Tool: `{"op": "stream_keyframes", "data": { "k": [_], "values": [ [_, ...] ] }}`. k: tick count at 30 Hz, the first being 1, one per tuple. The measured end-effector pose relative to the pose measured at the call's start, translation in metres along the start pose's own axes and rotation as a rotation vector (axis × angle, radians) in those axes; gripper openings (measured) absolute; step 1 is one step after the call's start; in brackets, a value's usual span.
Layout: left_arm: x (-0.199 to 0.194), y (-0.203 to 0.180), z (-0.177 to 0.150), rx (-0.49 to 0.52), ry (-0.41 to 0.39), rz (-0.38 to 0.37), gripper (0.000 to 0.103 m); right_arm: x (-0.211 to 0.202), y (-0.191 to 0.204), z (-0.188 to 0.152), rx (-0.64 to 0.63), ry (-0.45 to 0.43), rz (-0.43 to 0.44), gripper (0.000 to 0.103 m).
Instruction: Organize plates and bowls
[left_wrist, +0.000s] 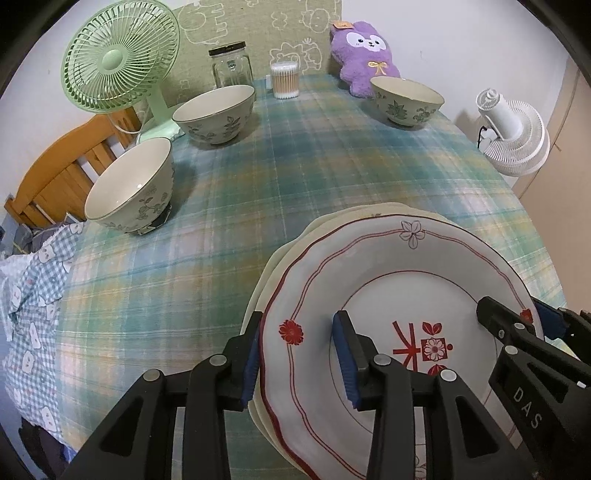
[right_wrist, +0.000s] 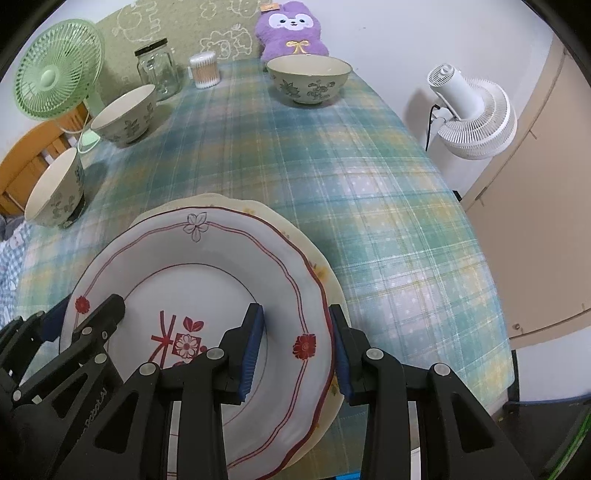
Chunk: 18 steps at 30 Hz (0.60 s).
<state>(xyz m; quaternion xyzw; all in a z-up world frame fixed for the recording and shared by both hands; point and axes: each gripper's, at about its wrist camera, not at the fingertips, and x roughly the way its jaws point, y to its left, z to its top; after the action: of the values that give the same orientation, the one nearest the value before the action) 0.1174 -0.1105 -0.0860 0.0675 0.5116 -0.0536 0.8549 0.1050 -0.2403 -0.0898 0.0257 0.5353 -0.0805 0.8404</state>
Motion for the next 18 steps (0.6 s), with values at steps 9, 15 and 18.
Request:
{"op": "stream_keyframes", "data": {
  "k": [9,15,18],
  "values": [
    [0.001,-0.005,-0.003,0.031,-0.004,0.025,0.037,0.002,0.009,0.001,-0.060,-0.003,-0.052,0.037],
    [0.001,-0.003,-0.003,0.023,-0.015,0.013,0.038,0.002,0.012,0.001,-0.075,0.003,-0.064,0.039],
    [0.000,0.000,-0.003,0.017,-0.021,0.005,0.038,0.002,0.009,0.001,-0.066,0.008,-0.075,0.039]
  ]
}}
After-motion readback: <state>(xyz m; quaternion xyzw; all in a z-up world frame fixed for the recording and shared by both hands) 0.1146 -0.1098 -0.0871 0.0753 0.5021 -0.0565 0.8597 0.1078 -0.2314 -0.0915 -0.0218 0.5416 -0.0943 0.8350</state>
